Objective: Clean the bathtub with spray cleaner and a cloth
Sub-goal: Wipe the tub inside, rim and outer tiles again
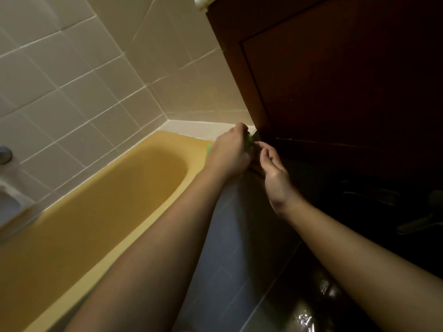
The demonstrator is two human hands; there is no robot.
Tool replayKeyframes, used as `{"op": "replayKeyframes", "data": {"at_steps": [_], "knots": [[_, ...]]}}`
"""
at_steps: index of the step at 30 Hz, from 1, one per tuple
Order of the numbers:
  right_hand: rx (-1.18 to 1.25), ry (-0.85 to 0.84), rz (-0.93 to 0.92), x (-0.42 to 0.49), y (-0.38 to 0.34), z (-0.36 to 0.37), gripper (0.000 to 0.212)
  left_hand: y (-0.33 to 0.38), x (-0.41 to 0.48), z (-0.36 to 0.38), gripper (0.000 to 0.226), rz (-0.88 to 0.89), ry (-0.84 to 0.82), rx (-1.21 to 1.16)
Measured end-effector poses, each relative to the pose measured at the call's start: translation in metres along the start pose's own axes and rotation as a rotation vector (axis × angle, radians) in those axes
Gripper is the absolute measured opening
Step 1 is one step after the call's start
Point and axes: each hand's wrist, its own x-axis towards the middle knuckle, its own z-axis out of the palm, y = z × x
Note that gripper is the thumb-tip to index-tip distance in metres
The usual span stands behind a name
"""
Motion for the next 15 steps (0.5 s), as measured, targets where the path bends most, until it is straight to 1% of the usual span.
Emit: {"op": "replayKeyframes", "data": {"at_steps": [2,3,5,7,9,12,15], "knots": [[-0.053,-0.028,-0.023,0.002,-0.003,0.004,0.036,-0.012,-0.014,-0.005,0.044,0.003,0.105,-0.088],[-0.076,-0.049,-0.030,0.003,-0.004,0.006,0.037,-0.020,-0.022,-0.006,0.042,-0.004,0.165,-0.061],[-0.114,-0.093,-0.041,0.006,-0.001,0.006,0.041,-0.036,-0.041,-0.008,0.044,-0.077,0.250,0.067],[-0.189,-0.137,-0.055,0.007,0.000,0.004,0.041,-0.047,-0.059,-0.009,0.049,-0.148,0.304,0.147],[-0.264,-0.160,-0.071,0.005,0.000,0.001,0.041,-0.048,-0.068,-0.006,0.049,-0.160,0.349,0.176],[-0.305,-0.149,-0.071,0.003,0.001,-0.003,0.041,-0.041,-0.057,-0.003,0.044,-0.186,0.333,0.185],[-0.264,-0.092,-0.047,0.004,-0.001,-0.003,0.040,-0.028,-0.033,-0.002,0.042,-0.224,0.293,0.156]]}}
